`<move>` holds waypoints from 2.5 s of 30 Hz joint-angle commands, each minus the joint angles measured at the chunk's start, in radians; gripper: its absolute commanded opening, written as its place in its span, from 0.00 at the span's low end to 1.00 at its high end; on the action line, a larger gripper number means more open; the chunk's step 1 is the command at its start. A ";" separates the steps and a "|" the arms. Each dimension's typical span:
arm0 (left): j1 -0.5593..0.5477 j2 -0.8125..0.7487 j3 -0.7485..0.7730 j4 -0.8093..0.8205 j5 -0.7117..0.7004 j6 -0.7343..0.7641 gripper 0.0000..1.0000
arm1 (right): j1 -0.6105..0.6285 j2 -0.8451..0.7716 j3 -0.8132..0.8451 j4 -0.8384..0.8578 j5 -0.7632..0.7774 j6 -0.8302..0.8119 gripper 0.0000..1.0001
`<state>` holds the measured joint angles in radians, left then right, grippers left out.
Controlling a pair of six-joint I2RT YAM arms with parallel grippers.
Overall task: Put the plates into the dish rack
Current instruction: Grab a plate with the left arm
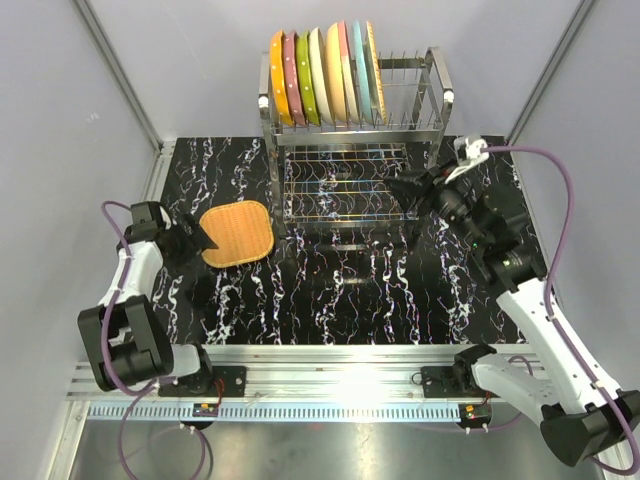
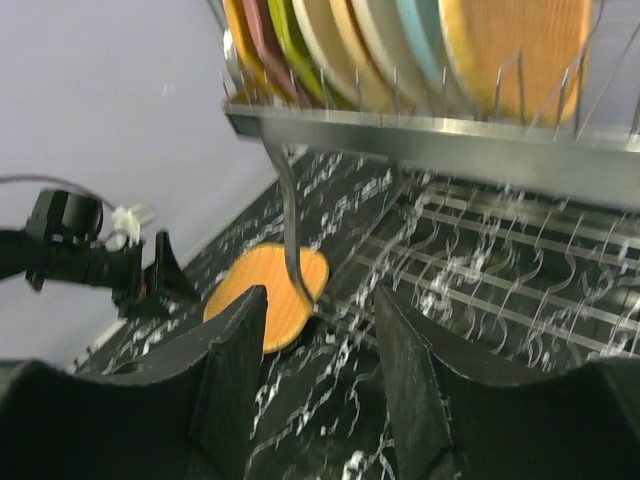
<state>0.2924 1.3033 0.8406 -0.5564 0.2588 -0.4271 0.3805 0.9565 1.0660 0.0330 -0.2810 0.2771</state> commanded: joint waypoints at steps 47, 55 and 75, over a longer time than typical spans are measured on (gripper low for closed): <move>-0.001 0.315 0.041 0.156 0.030 -0.203 0.19 | 0.034 -0.027 -0.350 0.150 -0.155 0.116 0.58; -0.001 0.101 0.037 0.118 0.010 -0.220 0.07 | 0.259 0.031 -0.345 0.175 -0.032 -0.004 0.65; -0.001 -0.154 0.066 0.013 0.045 -0.202 0.00 | 0.744 0.464 -0.209 0.364 0.275 -0.507 0.85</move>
<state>0.2913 1.2282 0.8730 -0.5621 0.2588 -0.6273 1.0817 1.3598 0.7933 0.2966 -0.0727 -0.0914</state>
